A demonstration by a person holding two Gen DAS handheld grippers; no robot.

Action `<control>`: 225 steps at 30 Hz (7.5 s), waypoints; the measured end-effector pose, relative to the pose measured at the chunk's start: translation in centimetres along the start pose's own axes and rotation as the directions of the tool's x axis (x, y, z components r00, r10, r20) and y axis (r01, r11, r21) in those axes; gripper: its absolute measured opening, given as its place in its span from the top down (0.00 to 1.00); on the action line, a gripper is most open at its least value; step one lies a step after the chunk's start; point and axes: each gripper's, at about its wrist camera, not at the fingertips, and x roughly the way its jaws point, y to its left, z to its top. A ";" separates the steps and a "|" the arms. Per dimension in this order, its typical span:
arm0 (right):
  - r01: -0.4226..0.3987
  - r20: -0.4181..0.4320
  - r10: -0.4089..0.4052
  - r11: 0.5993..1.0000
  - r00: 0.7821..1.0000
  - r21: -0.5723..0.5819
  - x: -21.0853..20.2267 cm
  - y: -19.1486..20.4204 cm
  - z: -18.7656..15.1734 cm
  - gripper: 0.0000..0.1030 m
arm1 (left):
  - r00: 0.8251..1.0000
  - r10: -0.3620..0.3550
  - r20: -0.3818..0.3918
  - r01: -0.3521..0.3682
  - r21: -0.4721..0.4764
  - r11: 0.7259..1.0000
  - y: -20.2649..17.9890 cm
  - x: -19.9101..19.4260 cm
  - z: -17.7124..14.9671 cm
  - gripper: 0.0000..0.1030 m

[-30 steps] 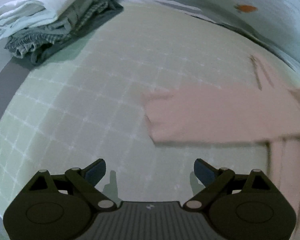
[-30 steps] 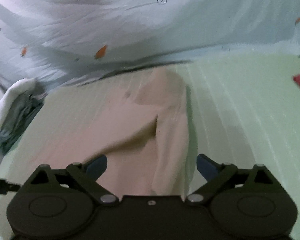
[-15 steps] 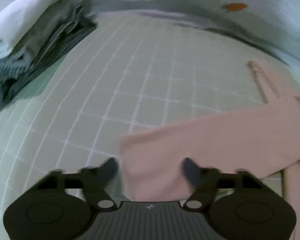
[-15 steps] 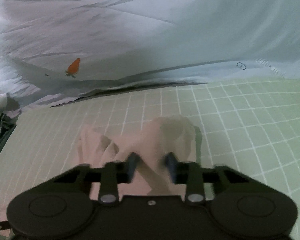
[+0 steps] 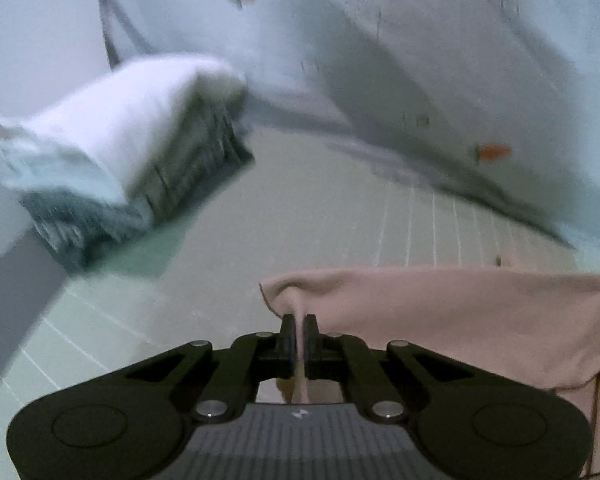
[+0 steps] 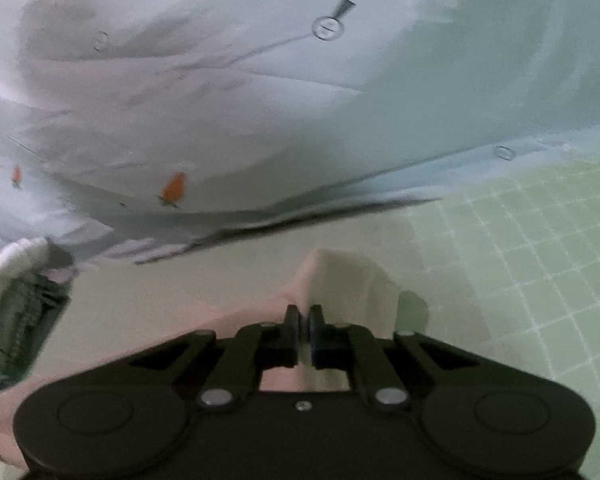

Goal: Fold clothes

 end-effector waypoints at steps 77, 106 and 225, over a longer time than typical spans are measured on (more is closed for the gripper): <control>0.282 -0.136 -0.264 0.949 0.955 0.138 -16.3 -4.5 -15.1 0.01 | 0.840 -0.368 -0.399 0.482 0.240 0.843 -22.6 1.0 -11.1 0.33; -0.123 -0.163 0.170 0.957 0.972 0.261 -14.6 -0.2 -14.8 0.93 | 0.927 -0.177 -0.330 0.231 0.130 0.964 -14.7 -4.2 -12.3 0.22; -0.202 0.013 0.203 0.976 0.979 -0.082 -25.4 2.0 -7.6 0.86 | 0.885 -0.460 -0.071 0.464 0.054 0.884 -21.4 -9.5 -7.3 0.87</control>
